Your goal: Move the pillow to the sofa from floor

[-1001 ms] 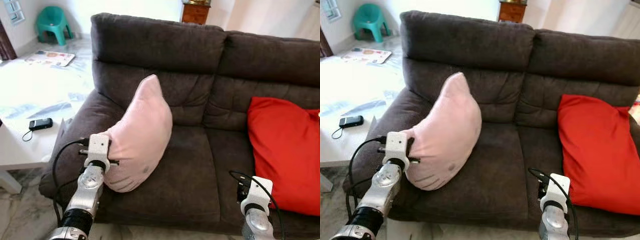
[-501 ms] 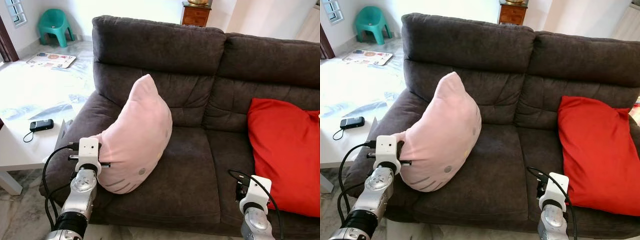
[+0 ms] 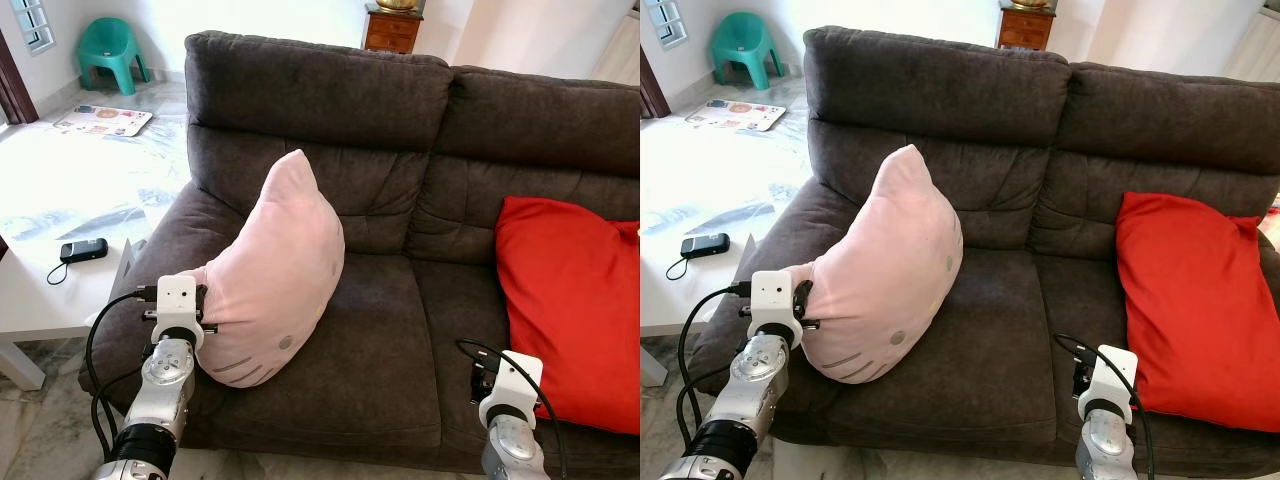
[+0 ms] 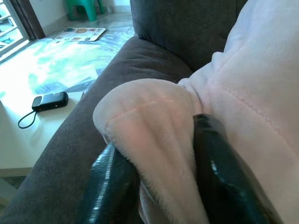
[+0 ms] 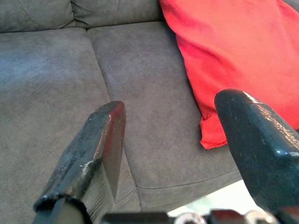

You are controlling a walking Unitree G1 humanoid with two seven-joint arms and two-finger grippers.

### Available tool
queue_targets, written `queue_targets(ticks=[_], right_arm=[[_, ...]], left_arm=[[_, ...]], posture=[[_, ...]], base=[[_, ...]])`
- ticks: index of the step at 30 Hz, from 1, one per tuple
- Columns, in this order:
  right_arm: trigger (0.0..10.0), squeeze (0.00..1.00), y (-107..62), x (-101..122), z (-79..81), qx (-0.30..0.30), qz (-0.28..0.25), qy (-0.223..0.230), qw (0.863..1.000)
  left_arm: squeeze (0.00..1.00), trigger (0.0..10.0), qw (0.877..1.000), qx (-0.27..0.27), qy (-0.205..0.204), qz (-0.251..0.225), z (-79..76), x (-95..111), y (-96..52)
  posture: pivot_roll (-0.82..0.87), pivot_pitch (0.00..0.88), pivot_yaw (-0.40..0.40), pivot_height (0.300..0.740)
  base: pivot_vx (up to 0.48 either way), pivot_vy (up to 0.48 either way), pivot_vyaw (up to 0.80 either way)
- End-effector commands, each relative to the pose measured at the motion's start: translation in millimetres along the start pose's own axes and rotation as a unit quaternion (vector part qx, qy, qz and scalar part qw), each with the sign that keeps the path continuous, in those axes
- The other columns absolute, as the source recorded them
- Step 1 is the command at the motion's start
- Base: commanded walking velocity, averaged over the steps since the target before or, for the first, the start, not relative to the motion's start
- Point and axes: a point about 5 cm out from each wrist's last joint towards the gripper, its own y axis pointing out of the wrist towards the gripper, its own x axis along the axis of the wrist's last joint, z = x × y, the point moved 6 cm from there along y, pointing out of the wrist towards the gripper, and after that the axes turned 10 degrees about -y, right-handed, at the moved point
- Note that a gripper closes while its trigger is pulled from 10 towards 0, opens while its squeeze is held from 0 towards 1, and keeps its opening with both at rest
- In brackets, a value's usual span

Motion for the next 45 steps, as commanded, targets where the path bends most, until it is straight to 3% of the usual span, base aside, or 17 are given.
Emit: queue_targets(ticks=[1,17,26,34,35,37,41,42,45], right_arm=[[10.0,0.0,0.5,-1.3,-4.3,-0.005,0.002,0.0,1.0],[10.0,0.0,0.9,0.9,-3.9,-0.004,-0.003,0.0,1.0],[10.0,0.0,1.2,1.9,-4.2,-0.005,-0.005,-0.001,1.0],[10.0,0.0,1.6,2.7,-5.4,-0.009,-0.005,0.0,1.0],[10.0,0.0,1.3,2.0,-5.6,-0.009,-0.005,0.0,1.0],[10.0,0.0,1.2,1.8,-5.6,-0.009,-0.005,0.0,1.0],[10.0,0.0,-0.1,0.6,-4.5,-0.008,-0.007,0.005,1.0],[10.0,0.0,-1.1,2.3,-2.6,-0.003,-0.015,0.012,1.0],[10.0,0.0,-2.1,4.1,-0.7,0.003,-0.024,0.019,1.0]], left_arm=[[1.0,10.0,1.0,0.008,0.0,-0.009,2.5,3.5,0.8],[1.0,10.0,0.998,0.004,-0.012,-0.057,-2.0,28.3,3.6],[1.0,10.0,0.995,0.001,-0.011,-0.102,-5.3,55.4,6.2],[1.0,10.0,0.996,-0.015,0.015,-0.092,-14.3,46.0,2.1],[0.0,10.0,0.996,-0.024,0.022,-0.084,-17.8,39.8,-0.2],[0.0,10.0,0.996,-0.027,0.025,-0.081,-18.9,37.1,-1.3],[0.0,10.0,0.998,-0.032,0.036,-0.045,-15.3,11.5,-8.6],[0.0,10.0,0.998,-0.029,0.05,-0.018,-8.5,-6.1,-12.5],[0.0,10.0,0.998,-0.029,0.062,0.004,-3.7,-19.9,-16.5]], posture=[[0.09,0.0,-0.101,0.74],[0.09,0.0,-0.102,0.74],[0.09,0.0,-0.102,0.74],[0.09,0.0,-0.103,0.74],[0.09,0.0,-0.104,0.74],[0.1,0.0,-0.104,0.74],[0.1,0.0,-0.1,0.74],[0.1,0.0,-0.099,0.74],[0.09,0.0,-0.093,0.74]], base=[[0.0,0.0,0.0],[0.0,0.0,0.0],[0.0,0.0,0.0],[0.0,0.0,0.0],[0.0,0.0,0.0],[0.0,0.0,0.0],[0.0,0.0,0.0],[0.0,0.0,0.0],[0.0,0.0,0.0]])
